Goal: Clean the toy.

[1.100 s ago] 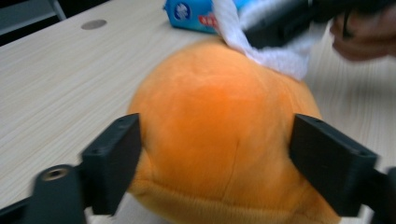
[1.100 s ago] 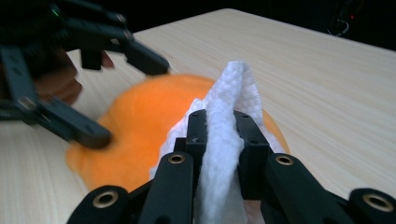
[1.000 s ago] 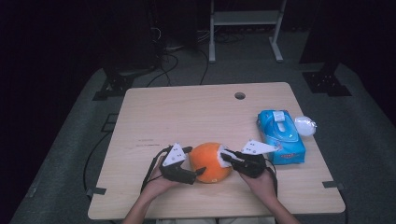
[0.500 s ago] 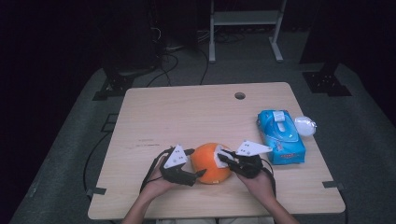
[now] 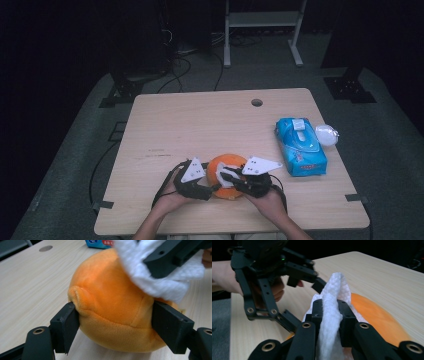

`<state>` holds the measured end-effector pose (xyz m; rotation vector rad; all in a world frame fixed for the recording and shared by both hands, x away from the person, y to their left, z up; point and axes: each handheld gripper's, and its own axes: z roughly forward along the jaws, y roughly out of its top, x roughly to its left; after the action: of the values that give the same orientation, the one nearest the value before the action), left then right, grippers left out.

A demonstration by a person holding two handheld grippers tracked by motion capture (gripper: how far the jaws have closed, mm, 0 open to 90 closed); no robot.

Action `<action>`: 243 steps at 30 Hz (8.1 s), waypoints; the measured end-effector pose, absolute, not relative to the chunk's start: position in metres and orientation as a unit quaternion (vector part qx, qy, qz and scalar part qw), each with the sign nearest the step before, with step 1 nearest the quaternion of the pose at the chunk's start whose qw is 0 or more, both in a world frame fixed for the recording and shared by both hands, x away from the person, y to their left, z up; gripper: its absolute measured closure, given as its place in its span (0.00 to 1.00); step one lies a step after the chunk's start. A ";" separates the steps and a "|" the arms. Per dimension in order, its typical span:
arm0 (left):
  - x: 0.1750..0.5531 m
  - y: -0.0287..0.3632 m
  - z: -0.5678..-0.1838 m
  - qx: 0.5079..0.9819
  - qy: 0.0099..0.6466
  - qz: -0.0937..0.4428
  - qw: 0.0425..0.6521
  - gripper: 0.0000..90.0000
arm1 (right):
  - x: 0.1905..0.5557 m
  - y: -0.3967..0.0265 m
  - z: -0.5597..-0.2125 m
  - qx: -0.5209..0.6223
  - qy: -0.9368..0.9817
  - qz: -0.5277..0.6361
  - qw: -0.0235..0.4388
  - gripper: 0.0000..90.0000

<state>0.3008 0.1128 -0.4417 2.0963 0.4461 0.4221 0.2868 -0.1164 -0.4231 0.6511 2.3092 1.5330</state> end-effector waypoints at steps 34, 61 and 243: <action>0.292 0.094 -0.441 0.840 0.191 0.162 0.481 0.29 | 0.282 -0.130 -0.413 0.227 0.797 0.532 0.172 0.86; 0.293 0.089 -0.434 0.821 0.214 0.126 0.513 0.20 | 0.297 -0.157 -0.413 0.251 0.800 0.526 0.143 0.86; 0.275 0.087 -0.427 0.811 0.157 0.263 0.498 0.45 | 0.292 -0.150 -0.400 0.267 0.765 0.575 0.115 0.86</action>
<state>0.2755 0.0871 -0.4268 1.9627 0.3800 0.6374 0.2923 -0.1505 -0.4004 0.7815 2.2413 1.6843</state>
